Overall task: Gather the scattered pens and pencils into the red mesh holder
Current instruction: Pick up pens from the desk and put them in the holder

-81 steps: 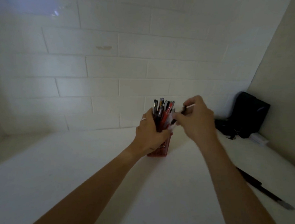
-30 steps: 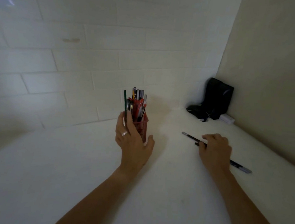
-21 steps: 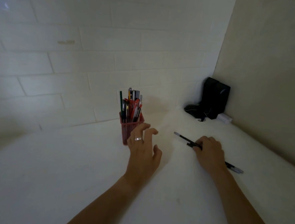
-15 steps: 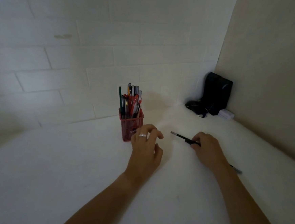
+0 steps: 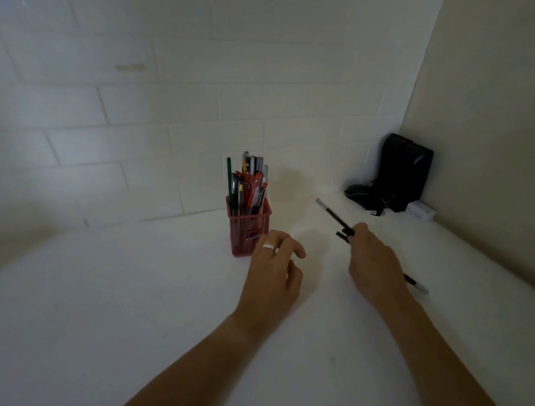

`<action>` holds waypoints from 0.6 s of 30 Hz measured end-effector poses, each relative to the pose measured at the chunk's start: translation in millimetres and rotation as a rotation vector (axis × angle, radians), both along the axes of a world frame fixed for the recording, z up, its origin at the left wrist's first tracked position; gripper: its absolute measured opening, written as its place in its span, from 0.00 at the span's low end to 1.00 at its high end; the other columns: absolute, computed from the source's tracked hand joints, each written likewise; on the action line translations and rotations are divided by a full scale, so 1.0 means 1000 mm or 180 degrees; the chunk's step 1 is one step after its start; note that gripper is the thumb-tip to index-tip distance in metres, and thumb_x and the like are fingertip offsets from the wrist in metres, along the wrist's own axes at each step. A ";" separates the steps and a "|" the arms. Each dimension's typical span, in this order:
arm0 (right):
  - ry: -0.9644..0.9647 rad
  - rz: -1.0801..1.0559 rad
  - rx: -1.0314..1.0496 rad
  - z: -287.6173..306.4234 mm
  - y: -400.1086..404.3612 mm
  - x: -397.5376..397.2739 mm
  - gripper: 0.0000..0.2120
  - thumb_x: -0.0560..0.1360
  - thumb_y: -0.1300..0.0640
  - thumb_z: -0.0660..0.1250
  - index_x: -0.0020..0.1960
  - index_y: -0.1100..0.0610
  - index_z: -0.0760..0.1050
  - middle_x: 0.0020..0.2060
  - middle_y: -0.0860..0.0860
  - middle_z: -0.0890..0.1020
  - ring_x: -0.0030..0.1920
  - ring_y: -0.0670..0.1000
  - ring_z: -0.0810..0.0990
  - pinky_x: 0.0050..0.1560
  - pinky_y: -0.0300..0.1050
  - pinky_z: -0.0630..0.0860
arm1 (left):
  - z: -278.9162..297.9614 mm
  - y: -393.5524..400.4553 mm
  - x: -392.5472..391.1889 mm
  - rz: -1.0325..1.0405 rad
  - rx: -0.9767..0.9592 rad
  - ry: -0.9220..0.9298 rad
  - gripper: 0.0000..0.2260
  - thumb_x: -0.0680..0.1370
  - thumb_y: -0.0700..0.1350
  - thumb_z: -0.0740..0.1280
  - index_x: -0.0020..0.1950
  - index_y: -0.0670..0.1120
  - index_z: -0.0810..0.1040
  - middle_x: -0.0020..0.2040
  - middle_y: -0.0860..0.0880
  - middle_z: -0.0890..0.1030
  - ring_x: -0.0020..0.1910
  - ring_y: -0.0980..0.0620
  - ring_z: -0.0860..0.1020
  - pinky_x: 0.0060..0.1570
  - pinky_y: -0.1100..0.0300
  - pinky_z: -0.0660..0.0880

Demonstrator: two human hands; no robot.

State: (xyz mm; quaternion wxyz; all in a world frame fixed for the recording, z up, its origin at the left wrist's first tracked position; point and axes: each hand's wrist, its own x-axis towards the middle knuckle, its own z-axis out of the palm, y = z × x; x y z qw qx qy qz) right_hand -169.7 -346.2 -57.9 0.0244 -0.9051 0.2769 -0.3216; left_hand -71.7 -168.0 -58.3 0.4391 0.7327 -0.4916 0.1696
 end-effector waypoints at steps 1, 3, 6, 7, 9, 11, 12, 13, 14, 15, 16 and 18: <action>-0.0178 0.0124 0.0371 0.013 0.008 0.002 0.03 0.83 0.64 0.61 0.54 0.64 0.72 0.38 0.56 0.79 0.33 0.57 0.76 0.32 0.48 0.68 | 0.002 0.000 -0.001 -0.0070 -0.0021 0.0063 0.13 0.72 0.32 0.63 0.51 0.46 0.77 0.52 0.51 0.72 0.50 0.53 0.73 0.49 0.60 0.73; -0.0634 0.0584 0.1138 0.038 0.028 0.003 0.07 0.85 0.57 0.55 0.56 0.59 0.68 0.37 0.51 0.77 0.34 0.52 0.75 0.32 0.47 0.68 | 0.007 -0.001 0.000 -0.0203 -0.0069 0.0160 0.11 0.75 0.34 0.62 0.54 0.46 0.76 0.52 0.52 0.73 0.48 0.55 0.74 0.48 0.59 0.74; -0.1249 0.1352 0.1986 0.074 0.060 0.013 0.10 0.86 0.50 0.54 0.56 0.55 0.68 0.34 0.47 0.74 0.32 0.47 0.73 0.36 0.48 0.72 | 0.019 -0.003 0.000 -0.0511 0.0066 0.0395 0.11 0.82 0.40 0.59 0.62 0.46 0.74 0.54 0.51 0.78 0.51 0.56 0.77 0.50 0.57 0.76; -0.1446 0.1625 0.2282 0.082 0.069 0.020 0.09 0.86 0.51 0.54 0.54 0.55 0.68 0.34 0.46 0.73 0.32 0.46 0.71 0.37 0.48 0.72 | 0.024 -0.004 -0.001 -0.0730 0.0192 0.0591 0.11 0.83 0.42 0.57 0.64 0.46 0.73 0.53 0.50 0.80 0.49 0.56 0.78 0.50 0.57 0.77; -0.1881 0.2072 0.2847 0.096 0.084 0.036 0.08 0.86 0.55 0.54 0.50 0.55 0.67 0.33 0.44 0.70 0.32 0.45 0.67 0.35 0.44 0.68 | 0.035 -0.004 -0.003 -0.1167 0.0341 0.1080 0.12 0.85 0.45 0.54 0.66 0.46 0.71 0.50 0.51 0.81 0.45 0.56 0.80 0.48 0.56 0.78; -0.2193 0.2315 0.3147 0.112 0.096 0.051 0.09 0.87 0.57 0.54 0.48 0.54 0.66 0.33 0.45 0.68 0.31 0.45 0.66 0.35 0.44 0.67 | 0.045 -0.004 0.002 -0.1219 0.0078 0.1505 0.12 0.84 0.47 0.54 0.64 0.45 0.71 0.48 0.49 0.82 0.44 0.51 0.81 0.49 0.48 0.80; -0.2299 0.2395 0.3191 0.120 0.100 0.058 0.09 0.87 0.56 0.54 0.48 0.54 0.67 0.34 0.46 0.70 0.32 0.46 0.69 0.37 0.45 0.71 | 0.051 -0.003 0.008 -0.1106 -0.0112 0.1563 0.11 0.83 0.47 0.55 0.60 0.44 0.72 0.46 0.47 0.81 0.42 0.48 0.80 0.48 0.43 0.79; -0.2382 0.2434 0.3211 0.126 0.103 0.064 0.09 0.86 0.56 0.54 0.49 0.53 0.68 0.35 0.46 0.73 0.34 0.47 0.73 0.40 0.47 0.76 | 0.059 -0.002 0.016 -0.0928 -0.0230 0.1443 0.12 0.82 0.47 0.55 0.56 0.42 0.73 0.44 0.46 0.81 0.41 0.47 0.80 0.45 0.41 0.78; -0.2436 0.2444 0.3202 0.133 0.105 0.070 0.08 0.86 0.55 0.54 0.50 0.54 0.69 0.37 0.47 0.76 0.38 0.49 0.78 0.45 0.49 0.80 | 0.068 -0.001 0.025 -0.0719 -0.0270 0.1181 0.12 0.82 0.46 0.55 0.54 0.40 0.74 0.44 0.44 0.80 0.41 0.45 0.79 0.44 0.41 0.77; -0.2463 0.2436 0.3135 0.139 0.106 0.076 0.08 0.86 0.55 0.54 0.51 0.55 0.70 0.40 0.48 0.78 0.43 0.50 0.81 0.51 0.48 0.82 | 0.077 0.001 0.034 -0.0507 -0.0246 0.0811 0.12 0.81 0.45 0.55 0.53 0.40 0.75 0.46 0.44 0.79 0.43 0.44 0.77 0.43 0.42 0.76; -0.2485 0.2452 0.3062 0.144 0.107 0.082 0.08 0.87 0.55 0.54 0.53 0.56 0.70 0.43 0.50 0.80 0.48 0.51 0.82 0.57 0.48 0.81 | 0.085 0.004 0.043 -0.0254 -0.0157 0.0376 0.13 0.81 0.46 0.55 0.53 0.41 0.76 0.50 0.44 0.77 0.47 0.44 0.75 0.45 0.46 0.74; -0.2561 0.2540 0.3068 0.152 0.111 0.095 0.09 0.87 0.55 0.54 0.54 0.56 0.71 0.50 0.52 0.81 0.56 0.52 0.82 0.64 0.50 0.78 | 0.098 0.008 0.059 0.0262 0.0141 -0.0249 0.15 0.80 0.48 0.54 0.56 0.44 0.77 0.58 0.45 0.71 0.55 0.45 0.69 0.50 0.51 0.68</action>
